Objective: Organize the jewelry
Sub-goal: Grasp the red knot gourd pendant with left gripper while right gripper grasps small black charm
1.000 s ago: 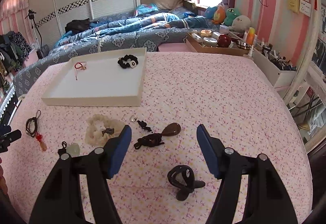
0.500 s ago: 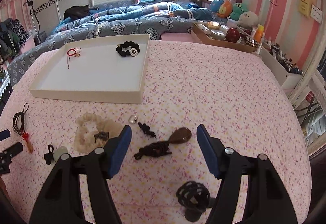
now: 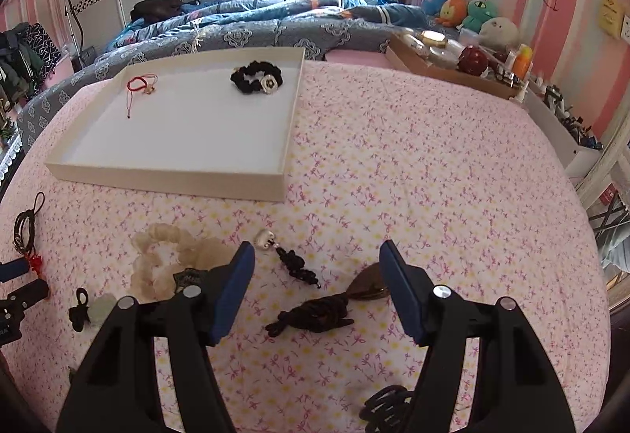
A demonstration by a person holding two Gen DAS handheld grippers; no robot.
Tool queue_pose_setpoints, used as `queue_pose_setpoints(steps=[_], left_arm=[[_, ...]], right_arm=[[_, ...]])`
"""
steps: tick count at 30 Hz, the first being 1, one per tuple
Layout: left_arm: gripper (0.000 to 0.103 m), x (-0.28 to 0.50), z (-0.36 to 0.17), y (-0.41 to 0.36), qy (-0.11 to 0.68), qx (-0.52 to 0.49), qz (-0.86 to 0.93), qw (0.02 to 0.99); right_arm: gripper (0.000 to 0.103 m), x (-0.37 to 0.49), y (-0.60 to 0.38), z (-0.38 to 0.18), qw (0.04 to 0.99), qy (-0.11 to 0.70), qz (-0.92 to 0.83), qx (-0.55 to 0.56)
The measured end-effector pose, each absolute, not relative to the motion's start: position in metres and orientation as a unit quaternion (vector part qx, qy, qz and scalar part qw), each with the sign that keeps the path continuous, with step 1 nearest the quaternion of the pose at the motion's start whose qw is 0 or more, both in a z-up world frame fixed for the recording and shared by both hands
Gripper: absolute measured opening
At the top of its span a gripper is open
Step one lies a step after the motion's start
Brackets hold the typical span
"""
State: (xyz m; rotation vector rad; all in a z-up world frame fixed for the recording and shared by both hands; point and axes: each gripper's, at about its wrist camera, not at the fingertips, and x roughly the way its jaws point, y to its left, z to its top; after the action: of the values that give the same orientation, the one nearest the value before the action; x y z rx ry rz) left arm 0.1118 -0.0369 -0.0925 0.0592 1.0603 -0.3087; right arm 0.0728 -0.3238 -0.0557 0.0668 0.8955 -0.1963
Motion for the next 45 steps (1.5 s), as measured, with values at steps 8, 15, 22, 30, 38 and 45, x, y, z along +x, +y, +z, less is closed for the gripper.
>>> queue_pose_setpoints(steps=[8,15,22,30,38,45], left_arm=[[0.055,0.114,-0.092,-0.034,0.496,0.023,-0.153,0.855],[0.045,0.121,-0.092,-0.032,0.493,0.021,-0.146,0.858],[0.035,0.122,-0.092,-0.029,0.490,0.021,-0.141,0.860],[0.022,0.123,-0.092,-0.026,0.489,0.015,-0.145,0.860],[0.015,0.122,-0.092,-0.029,0.489,0.016,-0.153,0.858],[0.011,0.122,-0.092,-0.031,0.494,0.019,-0.157,0.855]], right_arm=[[0.066,0.078,-0.324,-0.067,0.890,0.444,-0.092,0.030],[0.066,0.080,-0.324,-0.071,0.889,0.448,-0.093,0.027],[0.066,0.082,-0.324,-0.077,0.885,0.456,-0.090,0.028],[0.044,0.084,-0.325,-0.082,0.884,0.459,-0.079,0.034],[0.020,0.086,-0.318,-0.082,0.885,0.460,-0.055,0.033],[0.011,0.084,-0.321,-0.081,0.882,0.465,-0.043,0.062]])
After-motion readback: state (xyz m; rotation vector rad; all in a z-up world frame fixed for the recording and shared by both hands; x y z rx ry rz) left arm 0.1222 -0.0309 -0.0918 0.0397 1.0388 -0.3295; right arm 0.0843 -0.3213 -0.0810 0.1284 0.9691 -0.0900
